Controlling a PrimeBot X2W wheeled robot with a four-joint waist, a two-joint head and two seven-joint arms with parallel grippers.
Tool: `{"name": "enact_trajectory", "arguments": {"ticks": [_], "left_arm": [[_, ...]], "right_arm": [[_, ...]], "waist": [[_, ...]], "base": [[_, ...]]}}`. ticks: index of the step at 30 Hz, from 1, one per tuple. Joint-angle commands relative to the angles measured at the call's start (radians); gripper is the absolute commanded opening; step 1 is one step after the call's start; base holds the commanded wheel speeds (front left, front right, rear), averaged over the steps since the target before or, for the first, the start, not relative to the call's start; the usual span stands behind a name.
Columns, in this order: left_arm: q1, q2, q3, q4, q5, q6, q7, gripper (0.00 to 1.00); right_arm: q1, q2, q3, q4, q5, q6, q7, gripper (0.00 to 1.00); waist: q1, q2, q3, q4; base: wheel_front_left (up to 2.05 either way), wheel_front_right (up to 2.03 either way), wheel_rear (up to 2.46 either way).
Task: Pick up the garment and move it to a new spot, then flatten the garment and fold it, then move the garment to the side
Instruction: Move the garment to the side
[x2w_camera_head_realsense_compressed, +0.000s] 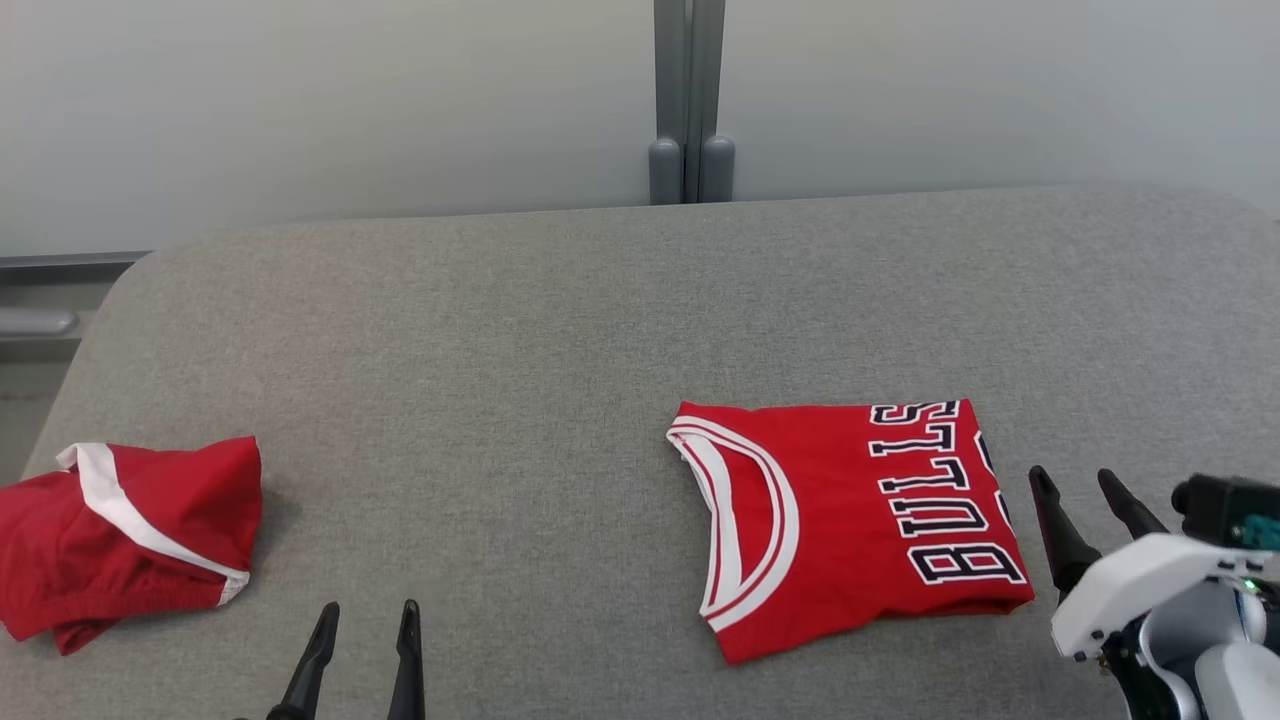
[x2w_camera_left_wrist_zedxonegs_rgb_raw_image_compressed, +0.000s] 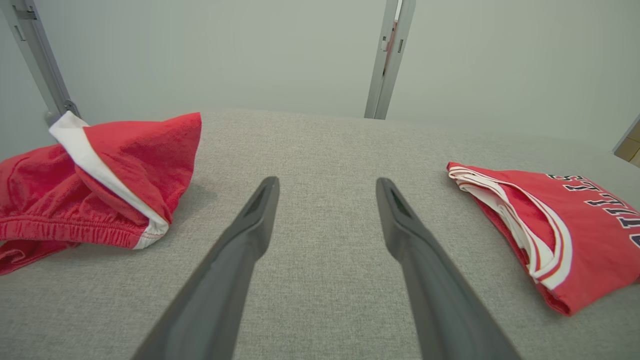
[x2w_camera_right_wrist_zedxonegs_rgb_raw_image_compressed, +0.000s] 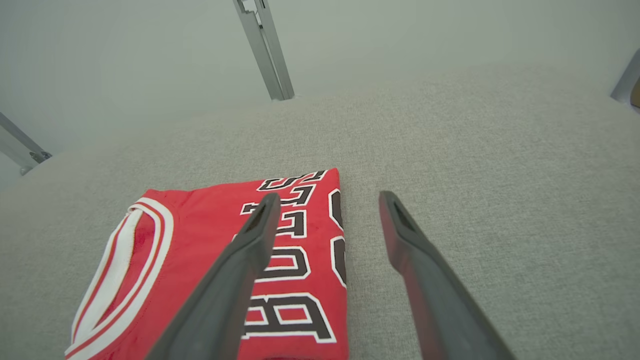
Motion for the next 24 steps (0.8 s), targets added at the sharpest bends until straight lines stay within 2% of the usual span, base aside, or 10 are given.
{"name": "enact_trajectory", "arguments": {"ticks": [1,4,6,9,16,17,18,24], "left_arm": [[0.011,0.001,-0.007,0.004,-0.01,-0.003,0.0,1.0],[-0.003,0.001,-0.02,0.009,-0.011,-0.005,0.0,1.0],[-0.014,0.001,-0.027,0.01,-0.013,-0.006,0.0,1.0],[-0.029,0.001,-0.035,0.015,-0.015,-0.006,0.0,1.0],[-0.053,0.001,-0.044,0.023,-0.008,-0.01,0.0,1.0],[-0.054,0.001,-0.043,0.023,-0.007,-0.011,0.0,1.0],[-0.055,0.001,-0.04,0.022,-0.007,-0.011,0.0,1.0],[-0.064,0.001,-0.027,0.01,-0.002,-0.014,0.0,1.0]], "right_arm": [[-0.033,-0.018,0.006,0.025,0.022,-0.001,0.092,1.0],[-0.099,-0.041,0.027,0.079,0.078,-0.001,0.275,1.0],[-0.134,-0.06,0.039,0.113,0.073,-0.001,0.326,1.0],[-0.185,-0.05,0.057,0.201,0.067,-0.001,0.367,1.0],[-0.274,-0.047,0.064,0.388,0.051,-0.001,0.371,1.0],[-0.285,-0.042,0.061,0.404,0.066,-0.001,0.365,0.17],[-0.293,-0.039,0.055,0.416,0.077,-0.001,0.358,0.0],[-0.368,-0.057,0.067,0.46,0.09,-0.001,0.29,0.0]], "waist": [[0.0,0.0,0.006,0.002],[0.0,0.0,0.018,0.016],[0.0,0.0,0.029,0.024],[0.0,0.0,0.047,0.038],[0.0,0.0,0.074,0.071],[0.0,0.0,0.076,0.073],[0.0,0.0,0.079,0.072],[0.0,0.0,0.114,0.012]], "base": [[0.0,0.0,0.0],[0.0,0.0,0.0],[0.0,0.0,0.0],[0.0,0.0,0.0],[0.0,0.0,0.0],[0.0,0.0,0.0],[0.0,0.0,0.0],[0.0,0.0,0.0]]}}
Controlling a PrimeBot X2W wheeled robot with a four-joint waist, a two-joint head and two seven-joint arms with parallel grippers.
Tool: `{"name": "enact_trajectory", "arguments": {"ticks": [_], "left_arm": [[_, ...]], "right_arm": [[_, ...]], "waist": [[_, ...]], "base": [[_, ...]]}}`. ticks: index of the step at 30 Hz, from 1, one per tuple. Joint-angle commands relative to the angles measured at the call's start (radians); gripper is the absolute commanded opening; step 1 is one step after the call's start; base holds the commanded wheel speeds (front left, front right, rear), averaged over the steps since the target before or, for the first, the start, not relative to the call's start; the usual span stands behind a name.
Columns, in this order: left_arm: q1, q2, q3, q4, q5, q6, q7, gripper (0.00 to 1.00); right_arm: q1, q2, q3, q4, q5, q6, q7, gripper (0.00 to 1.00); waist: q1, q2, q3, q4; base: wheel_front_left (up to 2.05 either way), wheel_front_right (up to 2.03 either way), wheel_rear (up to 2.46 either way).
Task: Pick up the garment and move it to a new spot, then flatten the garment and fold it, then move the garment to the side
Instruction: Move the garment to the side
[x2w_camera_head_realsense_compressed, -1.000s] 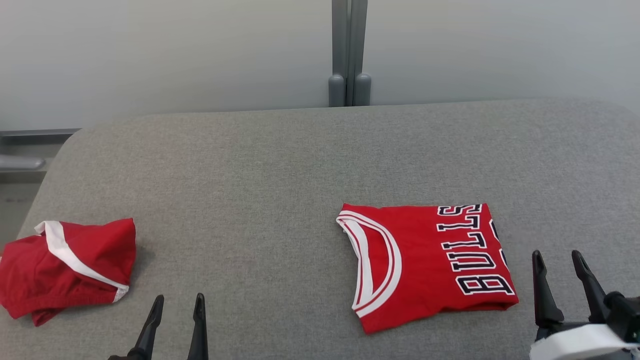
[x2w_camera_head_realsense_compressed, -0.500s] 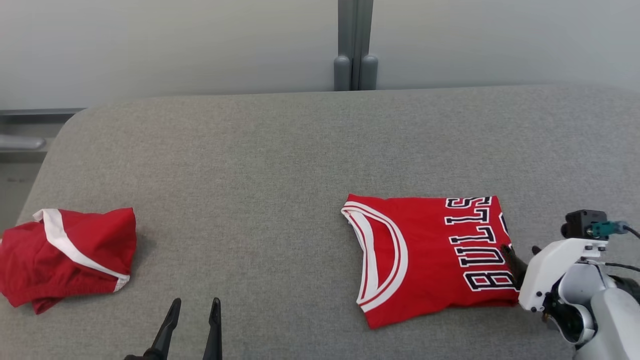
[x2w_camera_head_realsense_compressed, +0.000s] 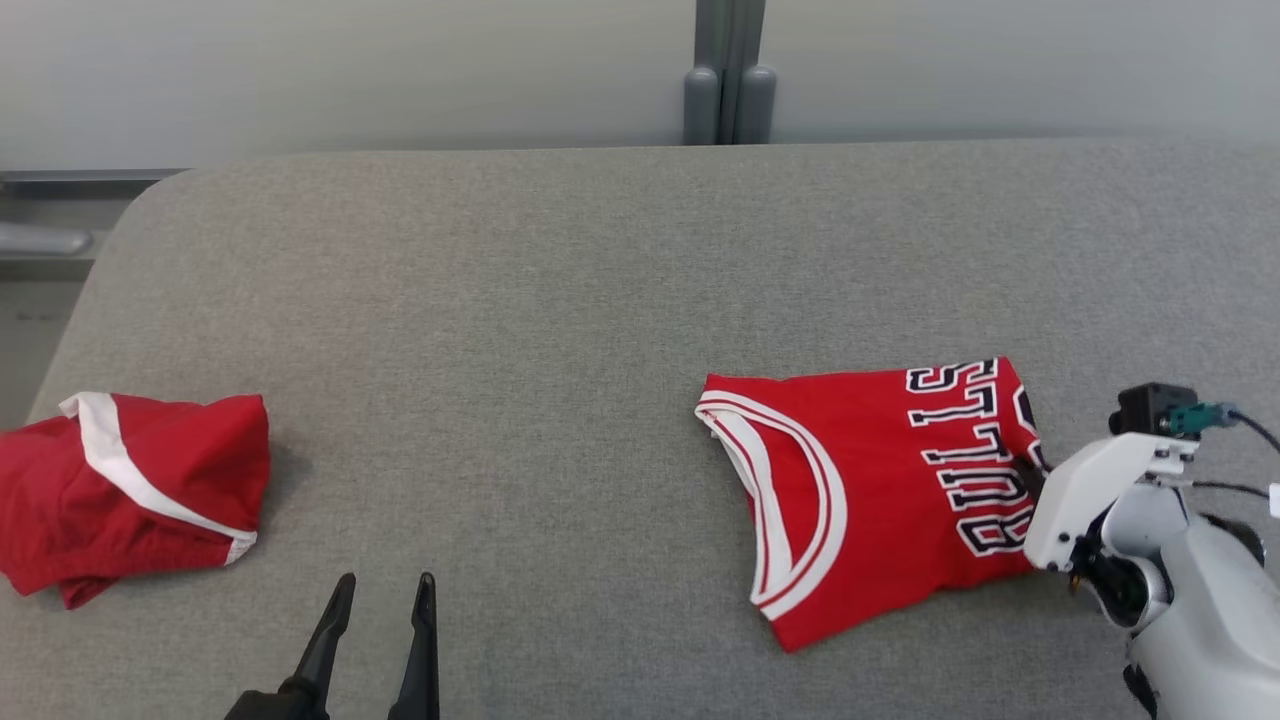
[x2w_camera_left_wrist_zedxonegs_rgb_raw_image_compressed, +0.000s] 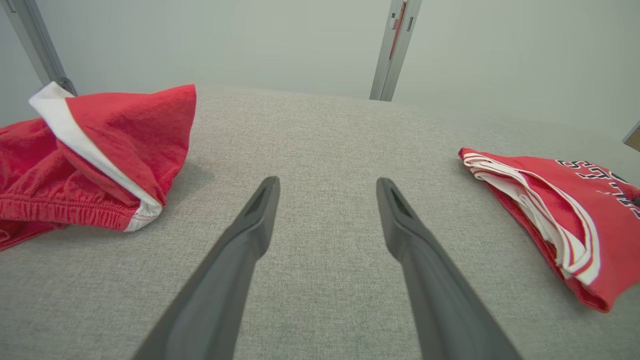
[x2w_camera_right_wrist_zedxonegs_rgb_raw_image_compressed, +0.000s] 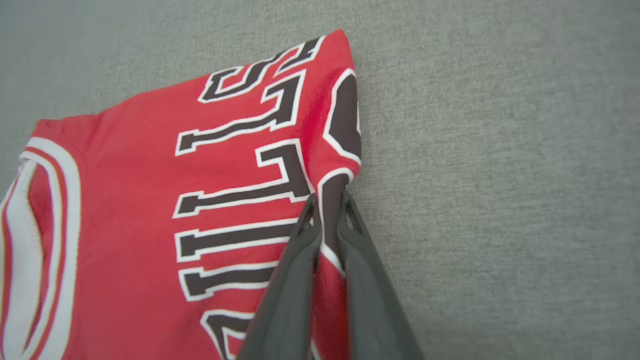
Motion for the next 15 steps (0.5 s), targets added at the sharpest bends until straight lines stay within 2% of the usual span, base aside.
{"name": "enact_trajectory", "arguments": {"ticks": [1,9,15], "left_arm": [[-0.028,0.001,0.003,-0.008,0.007,-0.002,0.0,1.0],[-0.128,0.009,-0.011,-0.059,0.035,-0.01,0.0,1.0],[-0.196,0.059,-0.049,-0.084,0.034,-0.01,0.0,1.0]], "right_arm": [[-0.045,-0.022,-0.008,0.009,-0.024,-0.002,-0.03,0.0],[-0.29,-0.114,-0.125,0.074,-0.179,-0.002,-0.13,0.0],[-0.437,-0.214,-0.301,0.113,-0.315,-0.002,-0.189,0.0]], "waist": [[0.0,0.0,0.035,-0.046],[0.0,0.0,0.227,-0.156],[0.0,0.0,0.349,-0.167]], "base": [[0.0,0.0,0.0],[0.0,0.0,0.0],[0.0,0.0,0.0]]}}
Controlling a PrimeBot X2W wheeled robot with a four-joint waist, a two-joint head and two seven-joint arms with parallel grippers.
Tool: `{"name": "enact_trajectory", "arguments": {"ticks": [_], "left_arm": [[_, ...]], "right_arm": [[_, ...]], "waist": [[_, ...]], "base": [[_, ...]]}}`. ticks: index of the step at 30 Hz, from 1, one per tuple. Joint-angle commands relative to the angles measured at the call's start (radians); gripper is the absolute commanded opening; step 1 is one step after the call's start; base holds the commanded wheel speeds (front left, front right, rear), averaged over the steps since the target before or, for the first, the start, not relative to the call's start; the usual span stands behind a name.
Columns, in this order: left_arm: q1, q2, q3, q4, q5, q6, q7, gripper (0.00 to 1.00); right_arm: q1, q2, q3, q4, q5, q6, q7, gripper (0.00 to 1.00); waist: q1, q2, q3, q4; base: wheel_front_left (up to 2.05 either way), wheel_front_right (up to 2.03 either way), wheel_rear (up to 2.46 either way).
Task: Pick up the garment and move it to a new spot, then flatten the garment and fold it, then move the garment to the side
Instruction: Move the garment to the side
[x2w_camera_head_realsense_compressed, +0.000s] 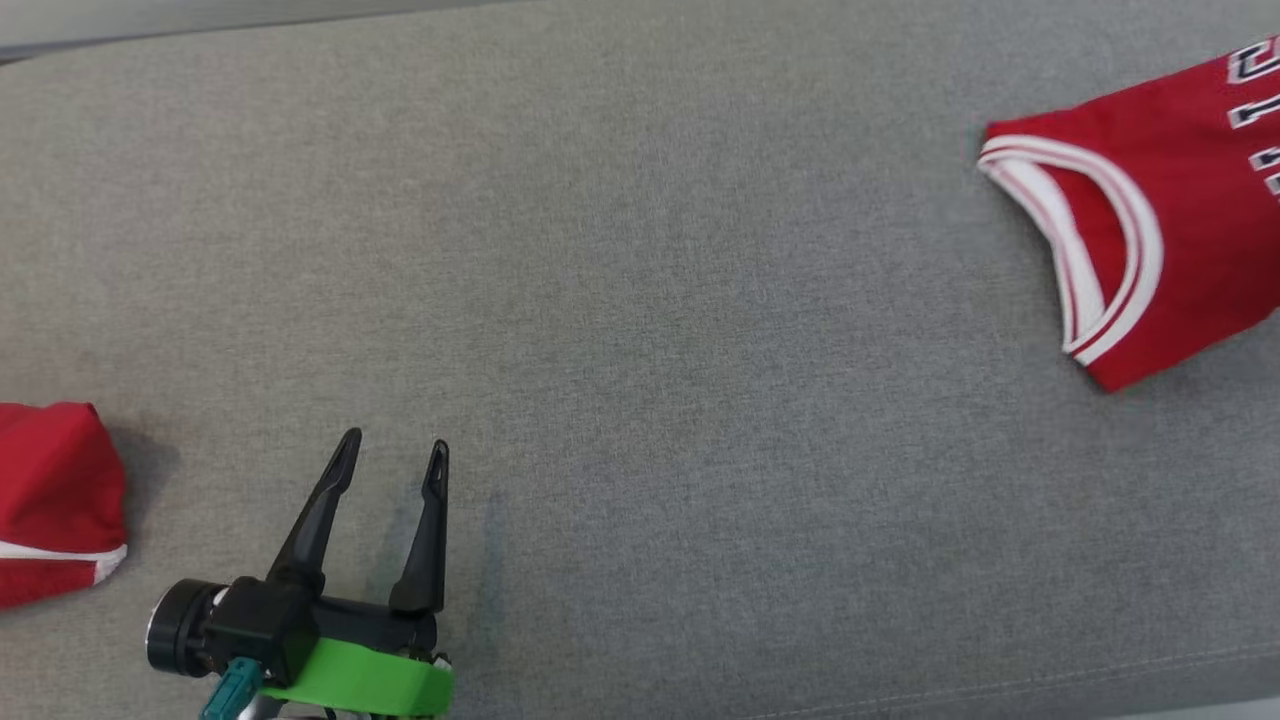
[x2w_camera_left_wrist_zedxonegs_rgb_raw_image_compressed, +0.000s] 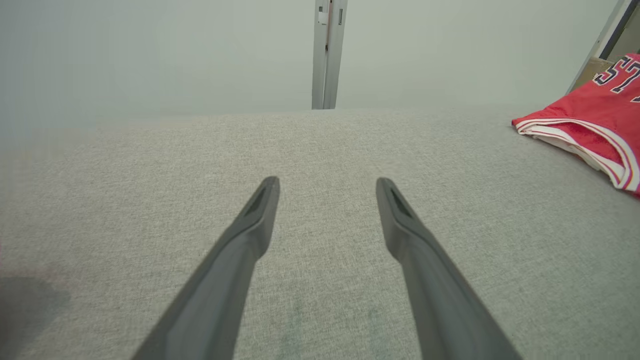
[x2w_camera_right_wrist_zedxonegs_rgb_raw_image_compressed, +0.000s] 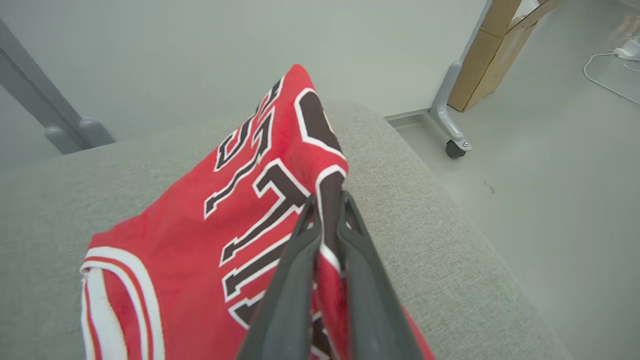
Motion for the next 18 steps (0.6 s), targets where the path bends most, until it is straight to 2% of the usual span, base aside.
{"name": "enact_trajectory", "arguments": {"ticks": [1,3,8,9,10,12,15,18], "left_arm": [[-0.028,0.018,-0.001,-0.009,-0.007,-0.002,0.0,1.0],[-0.03,0.034,-0.001,-0.015,-0.008,-0.002,0.0,1.0],[-0.025,0.055,0.022,-0.023,-0.017,-0.002,0.0,1.0],[-0.021,0.053,0.03,-0.025,-0.019,-0.002,0.0,1.0],[-0.02,0.051,0.037,-0.027,-0.02,-0.002,0.0,1.0],[-0.016,0.043,0.042,-0.025,-0.019,-0.002,0.0,1.0],[-0.011,0.028,0.037,-0.021,-0.023,-0.002,0.0,1.0],[0.004,0.012,0.039,-0.01,-0.028,-0.002,0.0,1.0]], "right_arm": [[-0.038,-0.023,-0.041,0.009,-0.033,-0.002,-0.017,0.0],[-0.066,-0.056,-0.094,0.032,-0.089,-0.002,-0.026,0.0],[-0.113,-0.088,-0.211,0.076,-0.22,-0.002,-0.052,0.0],[-0.12,-0.089,-0.235,0.072,-0.251,-0.002,-0.073,0.47],[-0.127,-0.087,-0.261,0.065,-0.277,-0.002,-0.095,1.0],[-0.132,-0.067,-0.301,0.048,-0.337,-0.002,-0.155,1.0],[-0.126,-0.025,-0.307,0.019,-0.4,-0.002,-0.258,1.0],[-0.098,0.026,-0.252,-0.003,-0.406,-0.002,-0.347,1.0]], "waist": [[-0.0001,0.0,0.142,-0.046],[-0.0001,0.0,0.162,-0.035],[-0.0001,0.0,0.182,-0.001],[-0.0001,0.0,0.183,0.005],[-0.0001,0.0,0.183,0.008],[-0.0001,0.0,0.175,0.015],[-0.0001,0.0,0.142,0.025],[-0.0001,0.0,0.09,0.031]], "base": [[0.0,0.0,0.0],[0.0,0.0,0.0],[0.0,0.0,0.0],[0.0,0.0,0.0],[0.0,0.0,0.0],[0.0,0.0,0.0],[0.0,0.0,0.0],[0.0,0.0,0.0]]}}
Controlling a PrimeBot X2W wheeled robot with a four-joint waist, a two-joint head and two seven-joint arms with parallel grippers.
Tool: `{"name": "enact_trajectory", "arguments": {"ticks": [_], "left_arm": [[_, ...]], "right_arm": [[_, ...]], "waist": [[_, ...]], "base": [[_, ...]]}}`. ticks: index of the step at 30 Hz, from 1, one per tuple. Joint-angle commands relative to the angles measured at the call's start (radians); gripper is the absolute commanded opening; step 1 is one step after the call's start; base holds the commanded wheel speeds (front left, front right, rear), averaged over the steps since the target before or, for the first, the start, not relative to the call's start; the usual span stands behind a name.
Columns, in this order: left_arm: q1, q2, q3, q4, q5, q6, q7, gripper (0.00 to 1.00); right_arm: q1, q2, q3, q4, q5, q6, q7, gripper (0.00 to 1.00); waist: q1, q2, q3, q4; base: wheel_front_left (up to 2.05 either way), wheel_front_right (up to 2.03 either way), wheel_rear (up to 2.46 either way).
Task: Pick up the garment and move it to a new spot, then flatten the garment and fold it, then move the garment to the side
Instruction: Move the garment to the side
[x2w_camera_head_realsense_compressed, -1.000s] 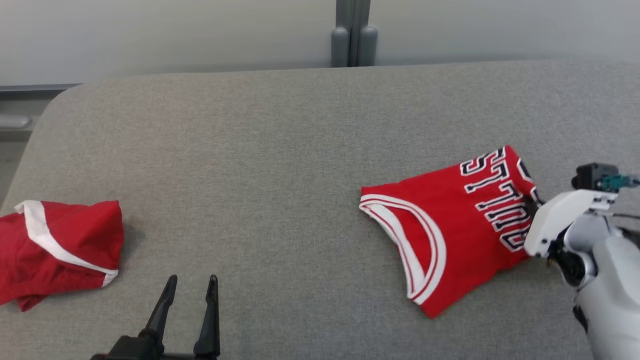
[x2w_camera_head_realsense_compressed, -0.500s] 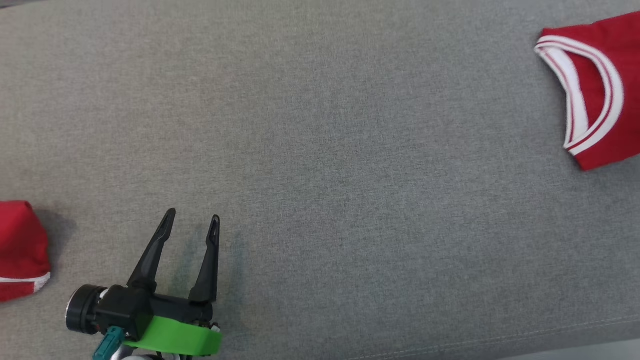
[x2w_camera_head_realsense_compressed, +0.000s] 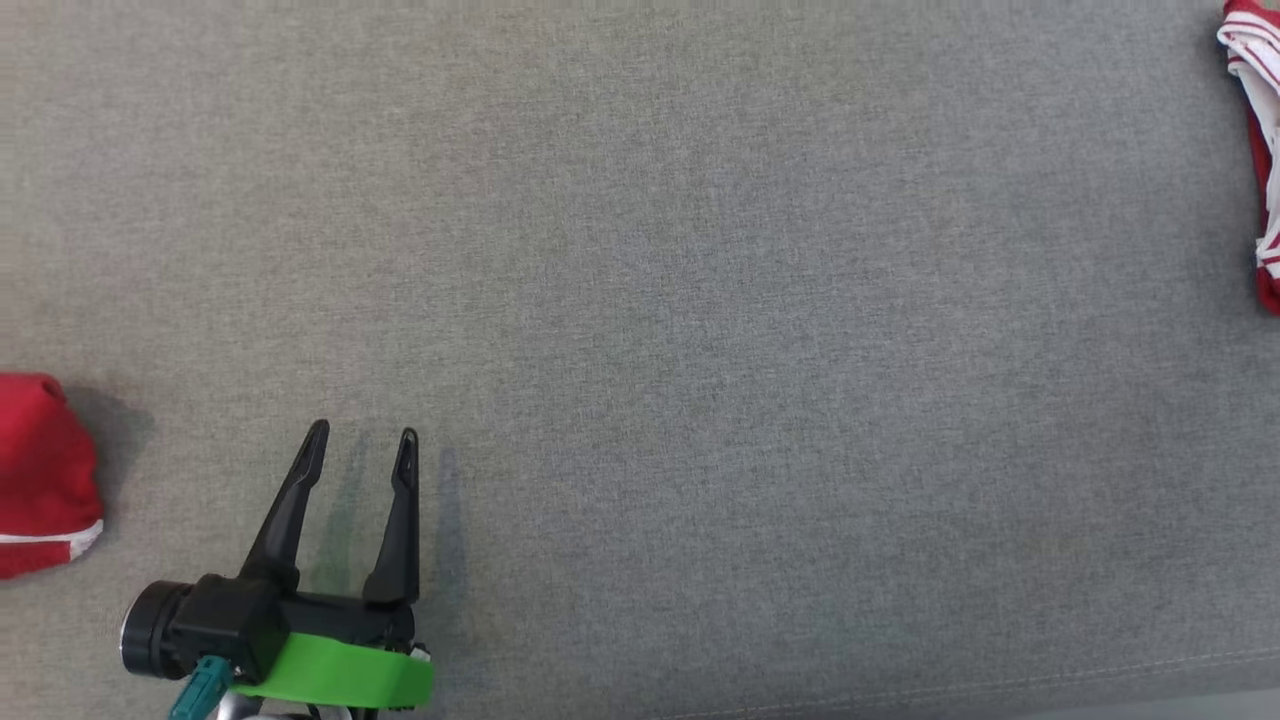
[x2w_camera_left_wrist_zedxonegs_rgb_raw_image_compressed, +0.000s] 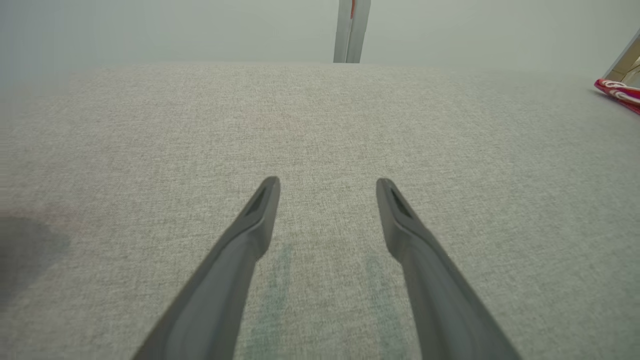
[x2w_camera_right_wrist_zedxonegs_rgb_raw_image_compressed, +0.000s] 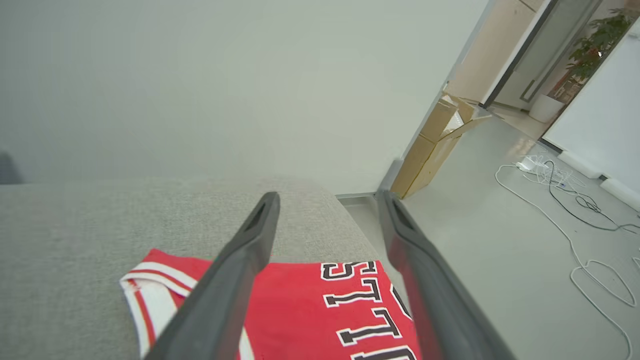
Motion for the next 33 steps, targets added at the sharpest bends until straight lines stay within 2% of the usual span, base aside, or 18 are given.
{"name": "enact_trajectory", "arguments": {"ticks": [1,5,10,14,20,26,33], "left_arm": [[0.018,-0.008,0.003,0.007,-0.011,-0.002,0.0,1.0],[0.041,-0.03,0.003,0.03,-0.017,-0.002,0.0,1.0],[0.092,-0.051,0.036,0.059,-0.023,-0.002,0.0,1.0],[0.143,-0.056,0.072,0.08,-0.009,-0.002,0.0,1.0],[0.197,-0.06,0.115,0.086,-0.003,-0.002,0.0,1.0],[0.213,-0.061,0.13,0.094,0.0,-0.002,0.0,1.0],[0.202,-0.062,0.113,0.097,0.002,-0.002,0.0,1.0]], "right_arm": [[0.035,0.015,0.037,-0.016,0.007,-0.002,-0.032,1.0],[0.135,0.07,0.153,-0.091,0.073,-0.002,-0.081,1.0],[0.364,0.11,0.286,-0.272,0.218,-0.002,-0.095,1.0],[0.593,0.165,0.33,-0.448,0.296,-0.002,-0.094,1.0],[0.893,0.288,0.355,-0.666,0.316,-0.002,-0.095,1.0],[1.056,0.341,0.408,-0.719,0.301,-0.002,-0.095,1.0],[1.089,0.349,0.42,-0.719,0.33,-0.002,-0.095,1.0]], "waist": [[-0.0002,0.0,-0.081,0.014],[-0.0002,0.0,-0.187,0.033],[-0.0002,0.0,-0.329,0.069],[-0.0002,0.0,-0.42,0.091],[-0.0002,0.0,-0.479,0.101],[-0.0002,0.0,-0.5,0.082],[-0.0002,0.0,-0.502,0.062]], "base": [[0.0,0.0,0.0],[0.0,0.0,0.0],[0.0,0.0,0.0],[0.0,0.0,0.0],[0.0,0.0,0.0],[0.0,0.0,0.0],[0.0,0.0,0.0]]}}
